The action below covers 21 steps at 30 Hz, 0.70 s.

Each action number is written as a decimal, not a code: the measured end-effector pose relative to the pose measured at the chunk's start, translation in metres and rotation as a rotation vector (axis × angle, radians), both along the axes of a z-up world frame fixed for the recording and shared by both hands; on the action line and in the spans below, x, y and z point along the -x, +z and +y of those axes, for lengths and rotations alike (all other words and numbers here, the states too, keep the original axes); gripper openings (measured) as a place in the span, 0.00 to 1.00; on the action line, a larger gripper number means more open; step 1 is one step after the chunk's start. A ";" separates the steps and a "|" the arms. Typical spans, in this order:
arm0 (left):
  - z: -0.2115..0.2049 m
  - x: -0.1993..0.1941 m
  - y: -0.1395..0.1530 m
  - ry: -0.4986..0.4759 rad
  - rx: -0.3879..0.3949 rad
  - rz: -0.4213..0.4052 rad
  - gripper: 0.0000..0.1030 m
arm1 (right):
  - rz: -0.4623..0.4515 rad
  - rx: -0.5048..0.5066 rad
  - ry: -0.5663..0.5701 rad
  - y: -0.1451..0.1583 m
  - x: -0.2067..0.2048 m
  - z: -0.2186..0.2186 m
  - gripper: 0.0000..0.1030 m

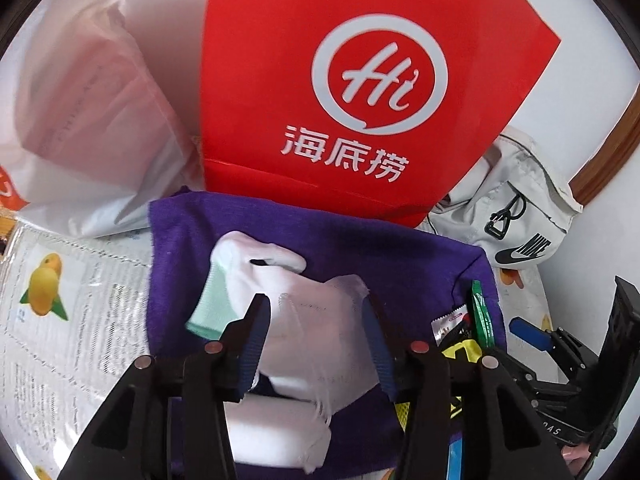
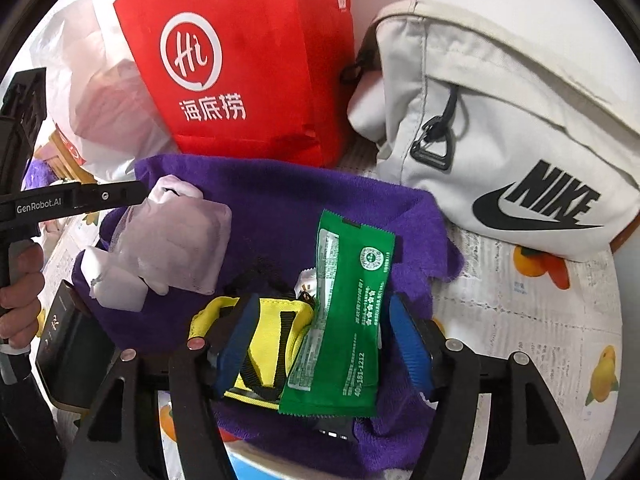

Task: Organize soft objects
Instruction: 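Carry the white mesh bag and green packet onto the purple towel and open the left tool, then grasp the green tea-leaf wipe pack with the right tool while the left tool approaches the black strap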

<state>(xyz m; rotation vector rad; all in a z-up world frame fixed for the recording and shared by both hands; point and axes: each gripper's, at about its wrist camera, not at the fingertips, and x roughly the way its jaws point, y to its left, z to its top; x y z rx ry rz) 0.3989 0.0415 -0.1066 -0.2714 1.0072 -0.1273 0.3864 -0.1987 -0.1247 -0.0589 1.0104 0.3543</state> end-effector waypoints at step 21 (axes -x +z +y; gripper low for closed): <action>0.029 0.138 0.059 0.092 -0.041 -0.123 0.44 | -0.137 -0.123 -0.044 0.070 0.155 -0.005 0.65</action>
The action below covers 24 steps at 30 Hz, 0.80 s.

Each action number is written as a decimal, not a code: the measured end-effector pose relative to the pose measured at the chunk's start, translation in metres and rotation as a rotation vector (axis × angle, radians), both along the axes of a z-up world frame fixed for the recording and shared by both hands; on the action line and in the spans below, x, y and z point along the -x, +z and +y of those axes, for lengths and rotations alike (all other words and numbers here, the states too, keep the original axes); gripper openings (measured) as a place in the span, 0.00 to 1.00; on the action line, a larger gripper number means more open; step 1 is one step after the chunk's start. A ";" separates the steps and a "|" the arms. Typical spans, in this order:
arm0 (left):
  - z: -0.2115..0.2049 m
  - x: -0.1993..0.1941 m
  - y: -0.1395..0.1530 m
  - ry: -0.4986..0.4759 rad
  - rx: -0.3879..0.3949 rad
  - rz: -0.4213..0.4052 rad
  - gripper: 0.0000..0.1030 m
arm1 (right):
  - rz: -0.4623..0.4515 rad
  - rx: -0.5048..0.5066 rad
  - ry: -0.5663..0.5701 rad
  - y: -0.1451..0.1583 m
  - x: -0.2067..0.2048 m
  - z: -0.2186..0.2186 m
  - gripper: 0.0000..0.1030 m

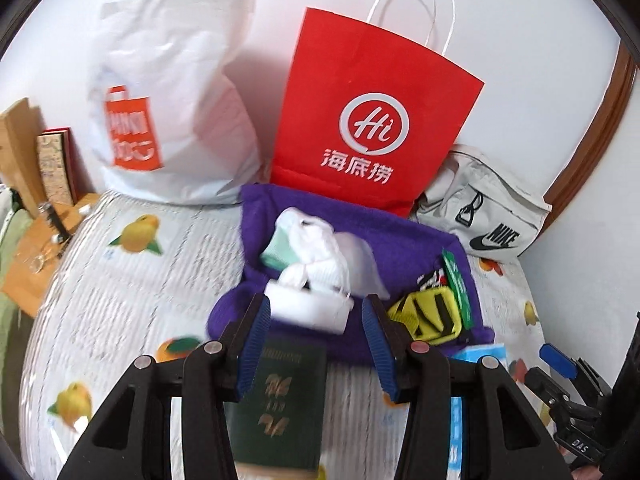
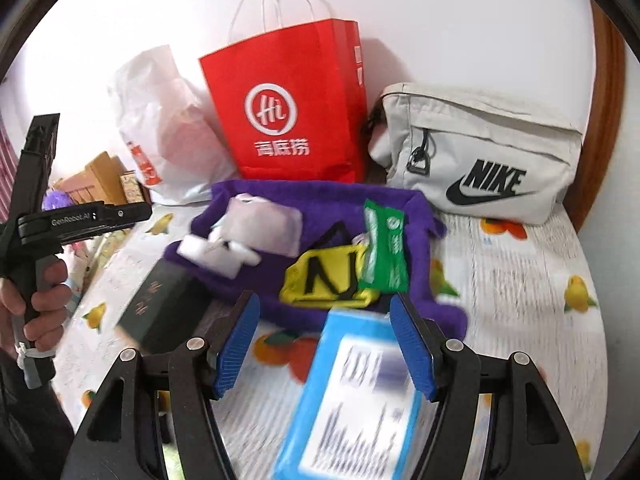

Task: Organize soft objects
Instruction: 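Grasp the green tea-leaf wipe pack with the right tool while the left tool approaches the black strap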

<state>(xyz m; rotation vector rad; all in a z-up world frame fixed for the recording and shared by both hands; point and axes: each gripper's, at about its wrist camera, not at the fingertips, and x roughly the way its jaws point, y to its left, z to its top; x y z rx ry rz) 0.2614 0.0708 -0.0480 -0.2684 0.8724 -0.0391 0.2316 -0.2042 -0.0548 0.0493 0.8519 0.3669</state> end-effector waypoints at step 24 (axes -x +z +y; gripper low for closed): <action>0.032 0.141 -0.069 0.022 0.052 0.048 0.61 | 0.124 0.037 0.174 -0.082 0.156 0.079 0.89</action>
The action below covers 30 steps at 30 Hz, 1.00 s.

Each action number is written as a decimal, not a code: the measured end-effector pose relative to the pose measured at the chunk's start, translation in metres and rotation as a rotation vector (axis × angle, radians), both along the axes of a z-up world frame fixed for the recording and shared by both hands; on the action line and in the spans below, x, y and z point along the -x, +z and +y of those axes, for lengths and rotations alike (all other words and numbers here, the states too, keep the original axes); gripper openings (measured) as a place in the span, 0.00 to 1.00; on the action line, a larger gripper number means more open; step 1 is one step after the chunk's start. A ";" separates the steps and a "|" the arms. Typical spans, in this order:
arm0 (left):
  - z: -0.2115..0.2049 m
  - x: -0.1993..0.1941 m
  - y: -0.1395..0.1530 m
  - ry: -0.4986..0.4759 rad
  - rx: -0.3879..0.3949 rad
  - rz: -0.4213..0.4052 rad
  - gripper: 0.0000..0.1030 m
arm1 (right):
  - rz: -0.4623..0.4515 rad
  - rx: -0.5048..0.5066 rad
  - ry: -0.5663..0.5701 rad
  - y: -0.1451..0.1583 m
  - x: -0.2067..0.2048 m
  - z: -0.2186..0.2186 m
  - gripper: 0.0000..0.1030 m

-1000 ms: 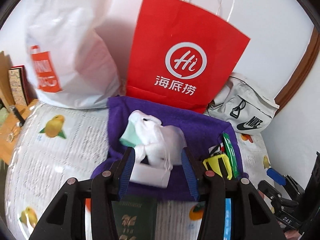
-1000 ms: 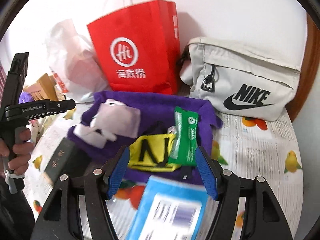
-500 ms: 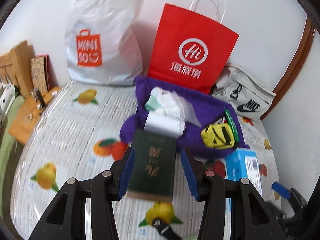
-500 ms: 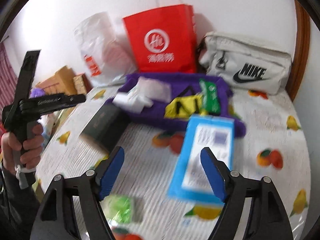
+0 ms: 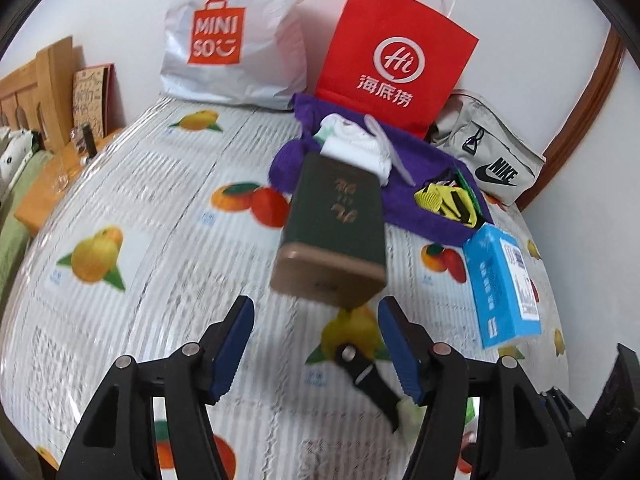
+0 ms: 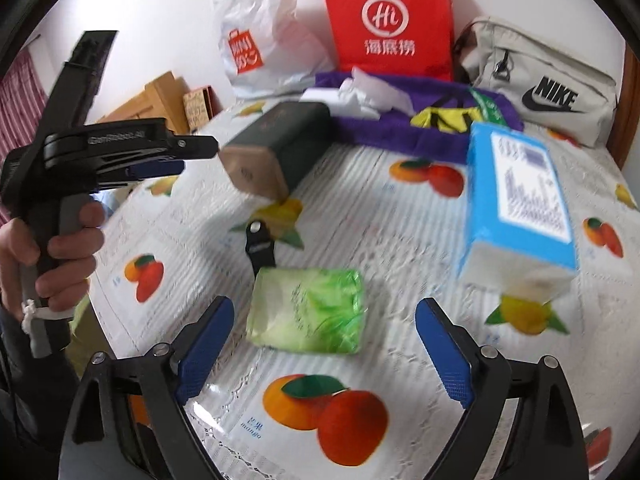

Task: Organize soft objects
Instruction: 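Grasp the green tea-leaf wipe pack with the right tool while the left tool approaches the black strap, then grasp the black watch strap with the left tool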

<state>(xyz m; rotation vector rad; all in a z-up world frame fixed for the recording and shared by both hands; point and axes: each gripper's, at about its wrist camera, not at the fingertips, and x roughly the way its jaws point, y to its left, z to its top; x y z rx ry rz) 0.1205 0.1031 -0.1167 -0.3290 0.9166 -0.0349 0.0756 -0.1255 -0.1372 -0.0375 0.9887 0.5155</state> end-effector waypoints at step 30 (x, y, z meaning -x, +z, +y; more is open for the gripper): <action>-0.040 0.023 -0.055 -0.135 -0.023 0.114 0.61 | -0.085 0.094 -0.092 -0.013 0.011 -0.023 0.71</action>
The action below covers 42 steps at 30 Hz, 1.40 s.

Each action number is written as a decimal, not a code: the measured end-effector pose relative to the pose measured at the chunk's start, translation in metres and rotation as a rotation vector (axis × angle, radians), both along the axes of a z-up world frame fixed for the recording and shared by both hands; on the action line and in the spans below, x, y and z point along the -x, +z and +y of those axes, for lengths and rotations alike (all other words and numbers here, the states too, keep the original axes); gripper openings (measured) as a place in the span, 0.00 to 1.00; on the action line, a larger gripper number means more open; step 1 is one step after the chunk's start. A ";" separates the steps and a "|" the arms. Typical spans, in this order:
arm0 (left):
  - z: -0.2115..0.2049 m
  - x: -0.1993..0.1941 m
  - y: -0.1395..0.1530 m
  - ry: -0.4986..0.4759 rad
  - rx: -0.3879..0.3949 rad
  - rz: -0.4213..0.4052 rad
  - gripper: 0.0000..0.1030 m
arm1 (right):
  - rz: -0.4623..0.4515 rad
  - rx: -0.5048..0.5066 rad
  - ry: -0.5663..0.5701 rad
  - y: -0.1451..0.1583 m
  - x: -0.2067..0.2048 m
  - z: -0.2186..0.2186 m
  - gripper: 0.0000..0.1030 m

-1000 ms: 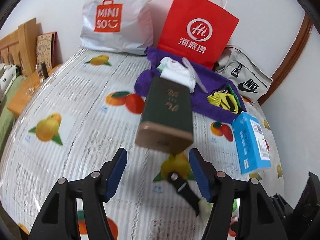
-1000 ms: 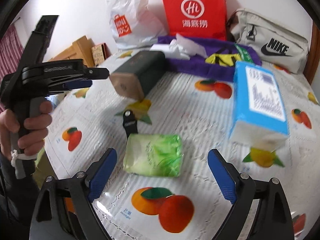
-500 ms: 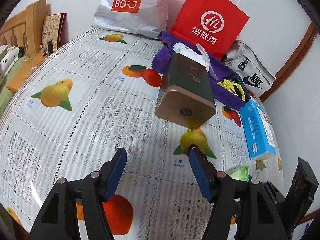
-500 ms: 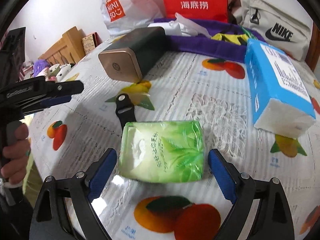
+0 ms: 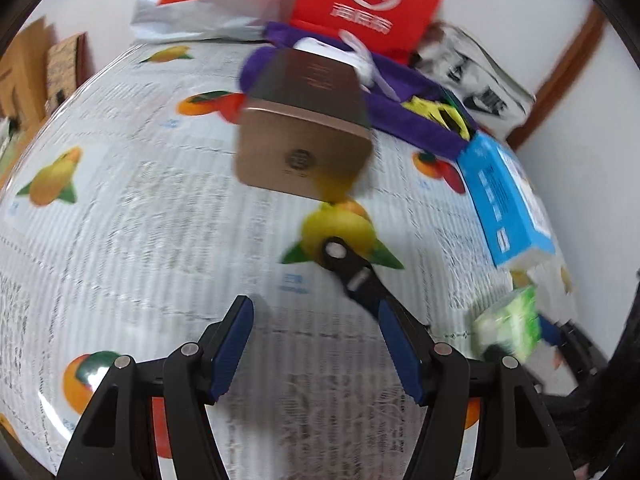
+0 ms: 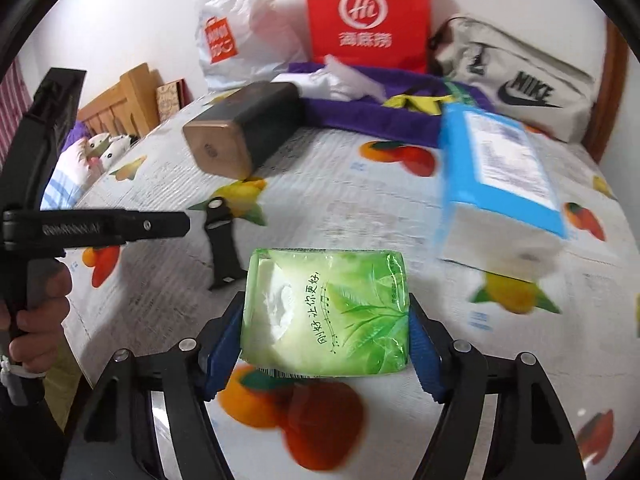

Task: Organize soft objects
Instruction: 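Grasp the black watch strap with the left tool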

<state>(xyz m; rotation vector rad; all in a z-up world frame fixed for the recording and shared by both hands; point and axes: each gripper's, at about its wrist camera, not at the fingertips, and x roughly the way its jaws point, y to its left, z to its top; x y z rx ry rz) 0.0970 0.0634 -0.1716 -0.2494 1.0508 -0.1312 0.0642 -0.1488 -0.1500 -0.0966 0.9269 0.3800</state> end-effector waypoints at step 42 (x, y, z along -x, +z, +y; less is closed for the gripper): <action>-0.069 0.002 -0.005 -0.158 -0.238 -0.120 0.22 | -0.010 0.010 -0.166 -0.026 0.007 -0.065 0.75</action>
